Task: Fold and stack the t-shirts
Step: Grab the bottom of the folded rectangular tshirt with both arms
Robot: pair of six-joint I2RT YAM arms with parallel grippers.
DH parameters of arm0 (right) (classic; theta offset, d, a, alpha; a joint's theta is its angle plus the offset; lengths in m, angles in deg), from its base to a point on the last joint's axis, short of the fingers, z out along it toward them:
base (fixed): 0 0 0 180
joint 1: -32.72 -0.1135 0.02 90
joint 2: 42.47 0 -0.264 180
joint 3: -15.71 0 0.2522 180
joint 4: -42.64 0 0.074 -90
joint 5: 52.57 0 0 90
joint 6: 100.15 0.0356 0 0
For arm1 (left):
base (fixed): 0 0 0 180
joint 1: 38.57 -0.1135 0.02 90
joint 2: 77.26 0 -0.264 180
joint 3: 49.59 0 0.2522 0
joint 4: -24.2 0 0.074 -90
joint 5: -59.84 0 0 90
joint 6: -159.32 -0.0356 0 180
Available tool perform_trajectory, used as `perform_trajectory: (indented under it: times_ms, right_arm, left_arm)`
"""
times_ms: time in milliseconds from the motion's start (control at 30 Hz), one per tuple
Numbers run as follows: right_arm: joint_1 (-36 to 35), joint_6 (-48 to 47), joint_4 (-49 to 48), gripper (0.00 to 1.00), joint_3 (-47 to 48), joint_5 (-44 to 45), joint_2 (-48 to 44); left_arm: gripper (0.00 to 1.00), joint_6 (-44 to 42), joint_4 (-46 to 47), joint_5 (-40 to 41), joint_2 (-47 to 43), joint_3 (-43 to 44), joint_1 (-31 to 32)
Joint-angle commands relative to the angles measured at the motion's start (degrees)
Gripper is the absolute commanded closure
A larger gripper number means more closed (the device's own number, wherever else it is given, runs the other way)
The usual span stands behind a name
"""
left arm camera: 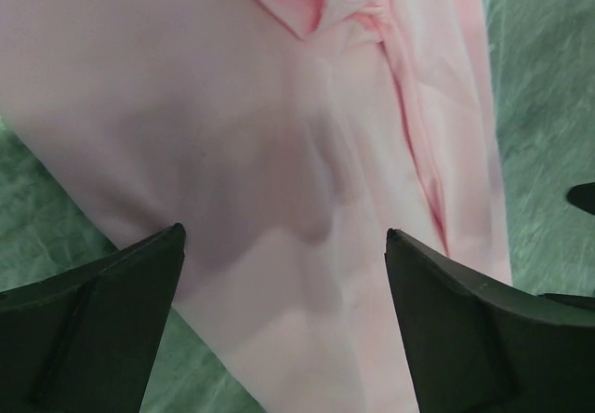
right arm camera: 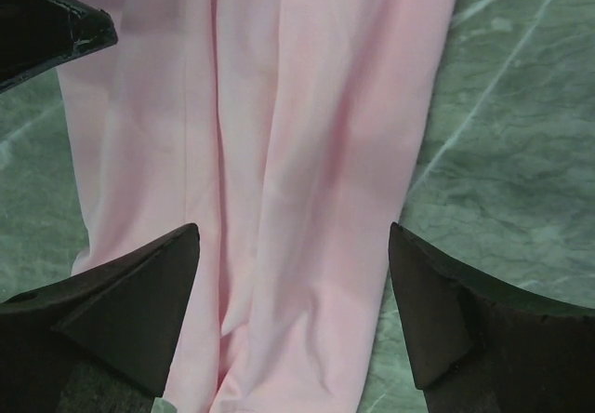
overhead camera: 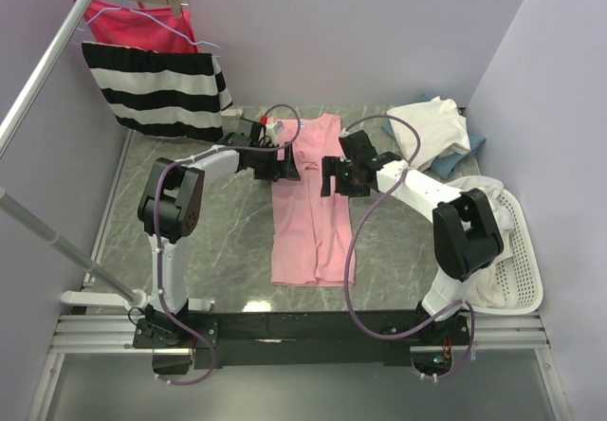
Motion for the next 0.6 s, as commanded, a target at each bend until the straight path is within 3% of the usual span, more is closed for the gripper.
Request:
perform_trajectory:
  times_ms: [0,267,567]
  right_arm:
    - [0.2,-0.1,-2.3,0.12,2.4,-3.5,1.4]
    - [0.2,1.2,-4.5,0.12,-2.7,-8.3,2.9]
    - [0.1,1.5,-4.1,0.12,-8.0,-7.7,6.9]
  left_arm:
    - [0.03,0.2,0.5,1.2,-0.7,-1.5,0.8]
    - [0.03,-4.5,-5.9,14.6,2.1,1.3,1.2]
    - [0.02,-6.4,-8.1,21.0,2.0,4.7,0.9]
